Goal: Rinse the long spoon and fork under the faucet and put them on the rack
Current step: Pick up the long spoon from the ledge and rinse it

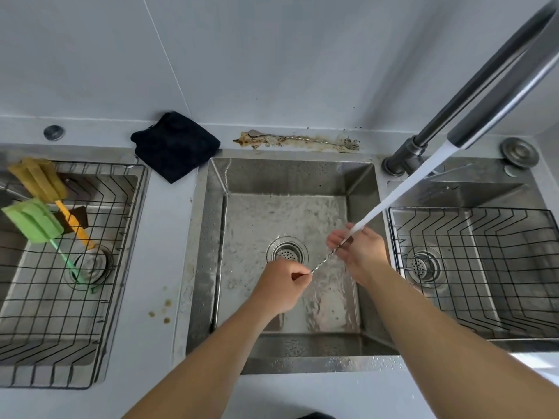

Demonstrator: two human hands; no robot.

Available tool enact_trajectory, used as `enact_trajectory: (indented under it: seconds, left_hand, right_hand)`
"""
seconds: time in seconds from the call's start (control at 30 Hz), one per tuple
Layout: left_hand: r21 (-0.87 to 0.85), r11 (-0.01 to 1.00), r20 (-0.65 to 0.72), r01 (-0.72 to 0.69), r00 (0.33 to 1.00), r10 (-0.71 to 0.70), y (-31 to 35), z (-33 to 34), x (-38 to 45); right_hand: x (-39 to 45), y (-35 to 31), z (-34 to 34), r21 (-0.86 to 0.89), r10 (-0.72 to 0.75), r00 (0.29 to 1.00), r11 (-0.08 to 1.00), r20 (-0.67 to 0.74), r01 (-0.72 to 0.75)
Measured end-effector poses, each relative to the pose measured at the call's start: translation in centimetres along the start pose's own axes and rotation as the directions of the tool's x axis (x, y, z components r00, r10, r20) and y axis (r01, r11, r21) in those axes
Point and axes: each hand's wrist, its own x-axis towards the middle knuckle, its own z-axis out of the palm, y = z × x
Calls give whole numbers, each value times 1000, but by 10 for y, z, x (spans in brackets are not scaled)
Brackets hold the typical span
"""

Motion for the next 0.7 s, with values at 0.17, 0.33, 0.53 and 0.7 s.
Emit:
enact_trajectory:
  seconds: [0.17, 0.33, 0.53, 0.7]
  left_hand:
    - [-9, 1000, -22, 28, 999, -28, 2, 0, 4]
    - [-21, 1000, -21, 13, 1000, -14, 9, 4, 1]
    - [-59, 998, -61, 3, 998, -6, 12, 2, -4]
    - [-32, 999, -76, 9, 997, -12, 4, -4, -11]
  right_hand:
    - [-1, -2, 6, 220, 154, 986, 962, 67, -165]
    - [-3, -4, 14, 252, 193, 981, 949, 7, -188]
    - [-3, -3, 18, 254, 127, 992, 959, 8, -124]
    - [-2, -14, 10, 365, 124, 985, 917, 122, -161]
